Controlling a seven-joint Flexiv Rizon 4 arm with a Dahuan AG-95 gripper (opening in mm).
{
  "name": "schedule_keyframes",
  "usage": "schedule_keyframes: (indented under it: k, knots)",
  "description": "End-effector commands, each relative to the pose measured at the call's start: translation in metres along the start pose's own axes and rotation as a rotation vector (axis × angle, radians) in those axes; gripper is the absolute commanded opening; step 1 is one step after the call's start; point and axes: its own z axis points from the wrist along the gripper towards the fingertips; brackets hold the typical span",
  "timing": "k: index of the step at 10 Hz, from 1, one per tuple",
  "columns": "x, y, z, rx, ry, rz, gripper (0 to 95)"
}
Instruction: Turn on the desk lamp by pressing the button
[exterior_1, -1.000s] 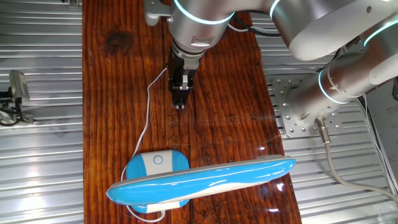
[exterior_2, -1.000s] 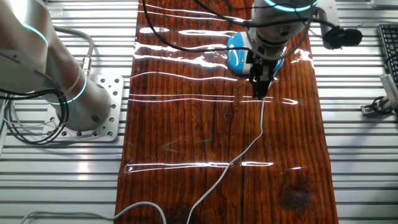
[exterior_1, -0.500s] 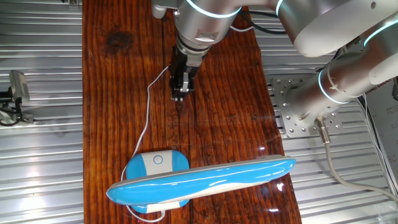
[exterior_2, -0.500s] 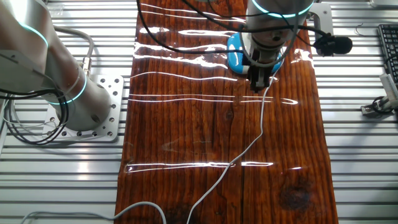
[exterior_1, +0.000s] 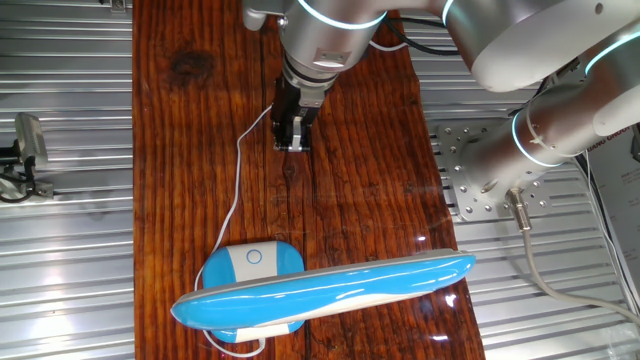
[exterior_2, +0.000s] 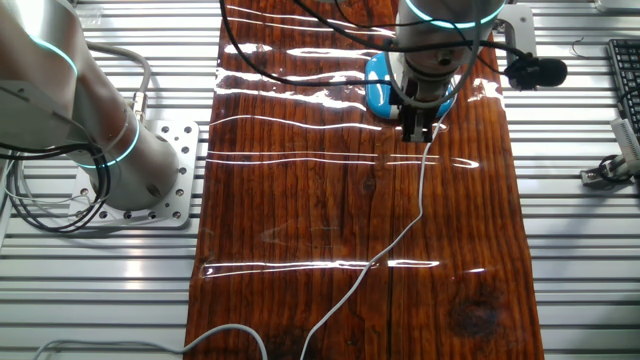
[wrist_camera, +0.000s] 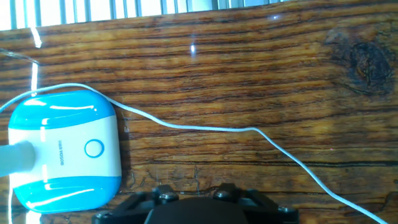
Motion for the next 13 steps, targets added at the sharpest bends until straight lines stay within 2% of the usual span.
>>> schedule_keyframes:
  k: [1,4,8,13]
  knots:
    - [-0.001,0.000,0.000,-0.002,0.000,0.000,0.0]
    - [-0.001,0.002,0.001,-0.003,-0.001,0.001,0.0]
    - [-0.002,0.014,0.013,-0.001,-0.027,0.036,0.0]
    - [-0.001,0.027,0.018,-0.006,-0.042,0.065,0.0]
